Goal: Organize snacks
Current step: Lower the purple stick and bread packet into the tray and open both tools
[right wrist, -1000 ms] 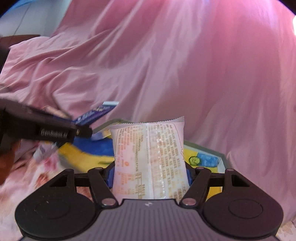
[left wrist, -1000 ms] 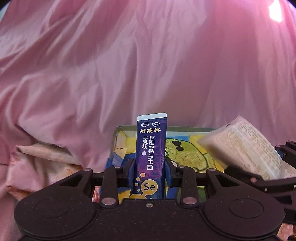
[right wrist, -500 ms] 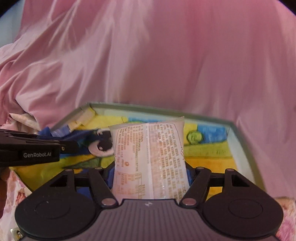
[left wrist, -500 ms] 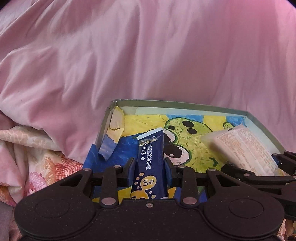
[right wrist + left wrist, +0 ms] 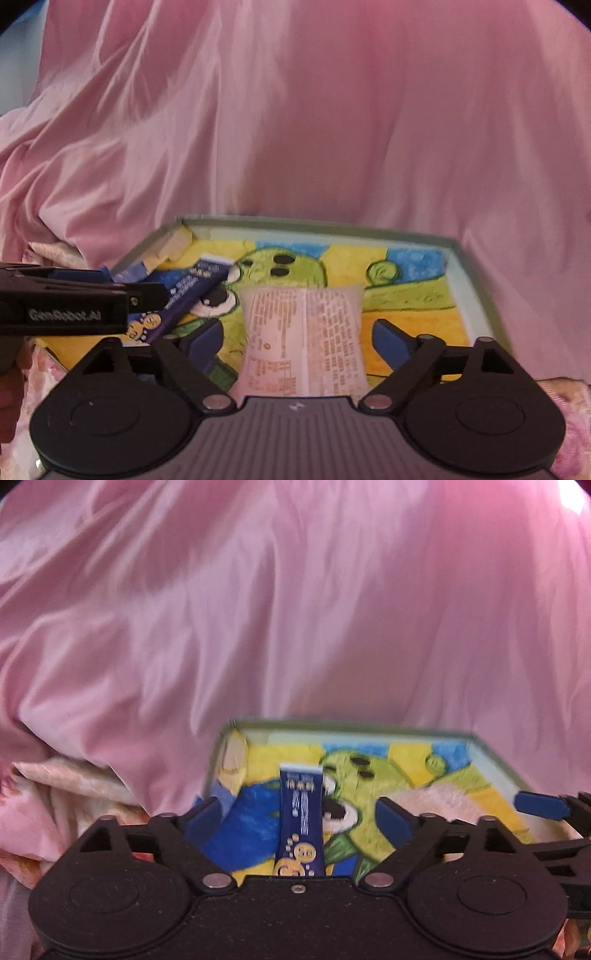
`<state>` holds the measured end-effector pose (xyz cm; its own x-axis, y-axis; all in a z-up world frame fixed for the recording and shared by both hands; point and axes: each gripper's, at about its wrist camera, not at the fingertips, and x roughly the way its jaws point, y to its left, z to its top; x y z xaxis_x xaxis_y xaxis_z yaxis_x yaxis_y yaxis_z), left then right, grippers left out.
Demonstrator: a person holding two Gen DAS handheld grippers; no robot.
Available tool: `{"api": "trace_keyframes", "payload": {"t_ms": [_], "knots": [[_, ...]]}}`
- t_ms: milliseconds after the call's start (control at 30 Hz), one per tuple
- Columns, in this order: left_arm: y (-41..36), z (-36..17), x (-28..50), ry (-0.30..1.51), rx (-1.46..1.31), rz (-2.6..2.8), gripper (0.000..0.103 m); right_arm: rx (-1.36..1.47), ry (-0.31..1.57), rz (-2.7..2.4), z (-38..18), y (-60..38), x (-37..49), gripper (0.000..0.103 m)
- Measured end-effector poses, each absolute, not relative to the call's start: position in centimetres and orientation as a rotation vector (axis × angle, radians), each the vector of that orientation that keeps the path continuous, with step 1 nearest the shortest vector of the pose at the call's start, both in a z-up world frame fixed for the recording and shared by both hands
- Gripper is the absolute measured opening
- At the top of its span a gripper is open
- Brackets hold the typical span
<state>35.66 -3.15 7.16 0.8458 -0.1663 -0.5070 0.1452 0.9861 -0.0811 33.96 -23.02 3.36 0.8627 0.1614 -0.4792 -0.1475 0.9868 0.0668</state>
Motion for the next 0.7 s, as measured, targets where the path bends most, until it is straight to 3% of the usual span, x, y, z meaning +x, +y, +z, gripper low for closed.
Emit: {"api": "trace_keyframes", "payload": {"t_ms": [167, 700], "knots": [[-2.1, 9.7, 32.3, 0.432, -0.08, -0.174, 0.102, 0.037, 0.361, 0.139, 6.0, -23.6, 30.2, 0.103], [-0.3, 12.9, 19.4, 0.255, -0.087, -0.164, 0.102, -0.006, 0.095, 0.13, 11.4, -23.1, 16.2, 0.103]]}}
